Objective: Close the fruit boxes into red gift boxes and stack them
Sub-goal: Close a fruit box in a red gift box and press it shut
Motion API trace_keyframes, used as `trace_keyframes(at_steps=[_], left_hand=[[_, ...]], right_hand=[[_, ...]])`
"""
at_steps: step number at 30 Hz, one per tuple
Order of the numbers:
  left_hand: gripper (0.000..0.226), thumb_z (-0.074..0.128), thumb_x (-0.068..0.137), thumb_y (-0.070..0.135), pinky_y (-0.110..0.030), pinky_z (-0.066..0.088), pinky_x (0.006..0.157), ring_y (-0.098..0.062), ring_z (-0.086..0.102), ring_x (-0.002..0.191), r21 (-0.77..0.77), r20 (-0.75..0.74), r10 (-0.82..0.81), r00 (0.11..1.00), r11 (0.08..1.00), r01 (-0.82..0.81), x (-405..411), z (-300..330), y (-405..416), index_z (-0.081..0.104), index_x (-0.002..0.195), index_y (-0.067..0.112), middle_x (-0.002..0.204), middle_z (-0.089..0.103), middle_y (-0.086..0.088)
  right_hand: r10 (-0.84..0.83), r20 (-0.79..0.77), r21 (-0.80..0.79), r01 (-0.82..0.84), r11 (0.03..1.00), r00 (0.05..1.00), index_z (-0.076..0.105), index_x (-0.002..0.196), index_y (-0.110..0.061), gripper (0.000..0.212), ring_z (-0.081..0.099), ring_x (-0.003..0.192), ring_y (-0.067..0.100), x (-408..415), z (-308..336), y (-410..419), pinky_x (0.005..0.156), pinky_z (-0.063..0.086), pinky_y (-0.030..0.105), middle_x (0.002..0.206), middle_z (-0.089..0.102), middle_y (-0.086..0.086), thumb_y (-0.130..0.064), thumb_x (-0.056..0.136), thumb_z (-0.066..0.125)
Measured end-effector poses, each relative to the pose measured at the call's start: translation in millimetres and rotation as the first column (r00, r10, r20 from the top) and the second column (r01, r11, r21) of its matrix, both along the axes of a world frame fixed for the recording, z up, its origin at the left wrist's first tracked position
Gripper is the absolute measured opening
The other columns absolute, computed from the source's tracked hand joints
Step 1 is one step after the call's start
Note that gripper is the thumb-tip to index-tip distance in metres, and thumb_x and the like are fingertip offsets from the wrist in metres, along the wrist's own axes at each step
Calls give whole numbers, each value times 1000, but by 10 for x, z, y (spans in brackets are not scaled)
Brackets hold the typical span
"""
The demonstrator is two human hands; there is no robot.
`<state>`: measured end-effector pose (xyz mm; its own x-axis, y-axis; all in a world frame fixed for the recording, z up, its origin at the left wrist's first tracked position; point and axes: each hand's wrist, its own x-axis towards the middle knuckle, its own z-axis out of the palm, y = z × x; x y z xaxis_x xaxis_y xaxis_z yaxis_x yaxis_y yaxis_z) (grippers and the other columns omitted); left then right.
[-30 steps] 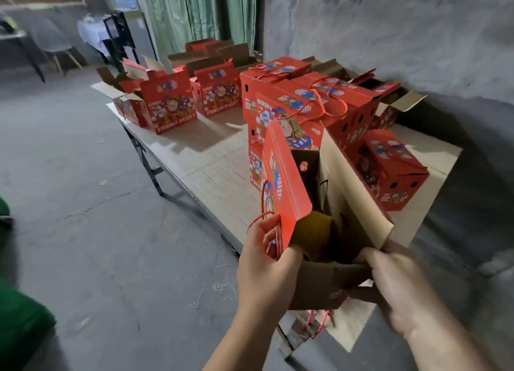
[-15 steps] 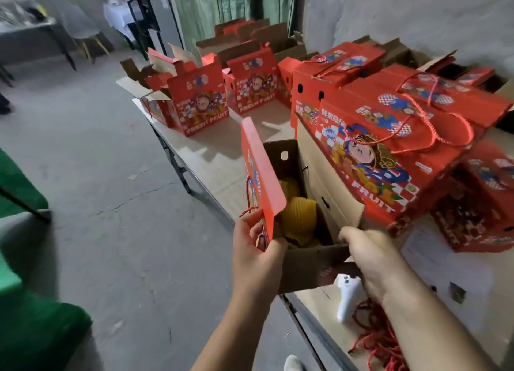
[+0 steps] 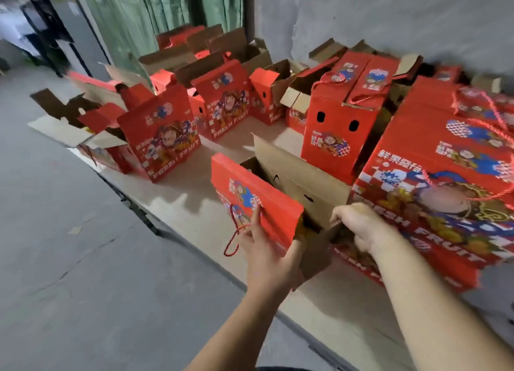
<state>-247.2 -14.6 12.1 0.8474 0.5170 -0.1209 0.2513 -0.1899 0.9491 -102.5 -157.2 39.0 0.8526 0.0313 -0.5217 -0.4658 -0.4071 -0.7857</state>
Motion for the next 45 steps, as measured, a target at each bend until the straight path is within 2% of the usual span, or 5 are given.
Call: trace_keyframes(at_steps=[13,17,21,33,45], left_hand=[[87,51,86,56,-51,33,119,-32,45,138,111,-116,56,992,993,-43,1165,-111,1938,29,160,16,148,45,-11],[56,53,96,59,-40,40,106,-27,53,108,-459,-485,-202,851,887,-51,1455,-127,2144,58,134,18,126,53,-5],[23,54,99,49,-31,37,115,-33,60,98,-566,-387,-405,828,813,133,1449,-148,2132,63,93,28,103,65,-24],[20,66,102,23,-27,58,78,-11,74,102,-570,42,-369,928,754,326,1938,-421,2352,73,119,30,115,78,-1],[129,85,58,60,-29,29,120,-20,22,146,-199,-216,-963,164,208,958,2295,-97,2515,12,163,47,156,17,-2]], right_hand=[[-506,346,260,438,861,790,52,135,-14,49,60,97,11,-416,-446,604,84,49,24,123,62,3,17,97,52],[-662,245,52,672,738,708,55,105,-37,17,61,99,12,-825,-648,728,91,51,37,118,65,-3,-21,103,62],[-619,-397,324,735,595,677,63,102,-26,21,70,85,20,-944,-765,717,80,51,38,86,78,-3,-46,101,56],[-864,32,203,843,499,503,41,135,-33,49,63,94,10,-847,-803,559,74,52,31,125,64,1,-24,96,68],[-207,448,-429,412,804,870,58,139,-20,64,62,118,24,-1013,-336,696,94,56,48,130,48,-12,-38,84,83]])
